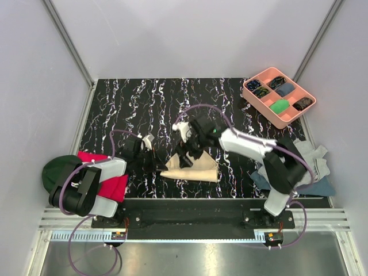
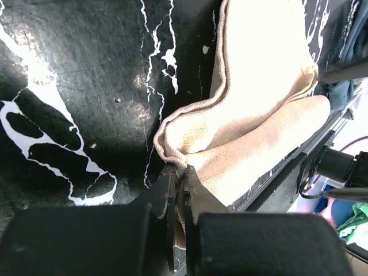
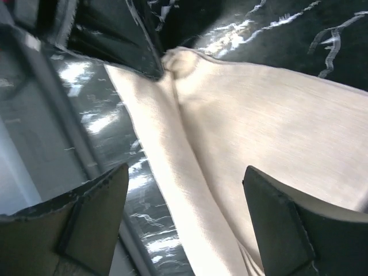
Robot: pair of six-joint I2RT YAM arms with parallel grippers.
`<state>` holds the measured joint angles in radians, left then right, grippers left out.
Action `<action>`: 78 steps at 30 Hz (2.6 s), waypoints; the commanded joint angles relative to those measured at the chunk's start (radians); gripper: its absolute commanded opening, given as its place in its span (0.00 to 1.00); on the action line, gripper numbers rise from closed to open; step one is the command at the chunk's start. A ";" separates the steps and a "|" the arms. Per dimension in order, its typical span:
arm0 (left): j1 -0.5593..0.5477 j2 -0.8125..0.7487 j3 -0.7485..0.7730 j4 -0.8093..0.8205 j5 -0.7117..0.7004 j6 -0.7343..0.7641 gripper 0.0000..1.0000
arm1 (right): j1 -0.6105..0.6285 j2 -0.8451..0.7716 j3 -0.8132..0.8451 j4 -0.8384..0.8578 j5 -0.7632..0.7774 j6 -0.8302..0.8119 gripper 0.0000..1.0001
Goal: Fold the napkin, place the utensils inside, and roll it up
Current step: Roll the napkin with the utensil
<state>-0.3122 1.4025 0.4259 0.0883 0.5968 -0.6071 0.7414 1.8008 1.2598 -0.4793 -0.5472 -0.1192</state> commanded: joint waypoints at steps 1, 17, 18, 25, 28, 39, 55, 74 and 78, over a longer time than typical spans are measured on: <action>-0.004 -0.007 0.048 -0.119 -0.025 0.027 0.00 | 0.229 -0.139 -0.166 0.231 0.506 -0.057 0.89; 0.004 0.023 0.106 -0.200 -0.014 0.069 0.00 | 0.403 -0.024 -0.237 0.278 0.742 -0.134 0.70; 0.004 0.026 0.106 -0.203 -0.011 0.069 0.00 | 0.403 -0.011 -0.235 0.277 0.748 -0.135 0.64; 0.004 0.033 0.117 -0.202 -0.002 0.078 0.00 | 0.374 0.023 -0.232 0.231 0.606 -0.113 0.40; 0.005 0.012 0.122 -0.202 -0.020 0.075 0.20 | 0.354 0.038 -0.218 0.179 0.483 -0.090 0.33; 0.071 -0.132 0.062 -0.234 -0.133 0.053 0.70 | 0.248 0.120 -0.165 0.094 0.132 -0.031 0.25; 0.071 -0.316 -0.047 -0.062 -0.025 0.021 0.56 | 0.082 0.270 -0.045 0.015 -0.267 -0.010 0.25; 0.036 -0.212 -0.110 0.059 0.023 -0.009 0.34 | -0.004 0.417 0.067 -0.076 -0.387 -0.028 0.26; 0.035 -0.168 -0.101 0.038 0.011 -0.010 0.20 | -0.011 0.413 0.078 -0.079 -0.359 -0.025 0.33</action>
<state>-0.2714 1.2030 0.3244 0.0834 0.5877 -0.6189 0.7433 2.1780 1.3285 -0.5156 -1.0397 -0.1116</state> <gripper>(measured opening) 0.253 0.298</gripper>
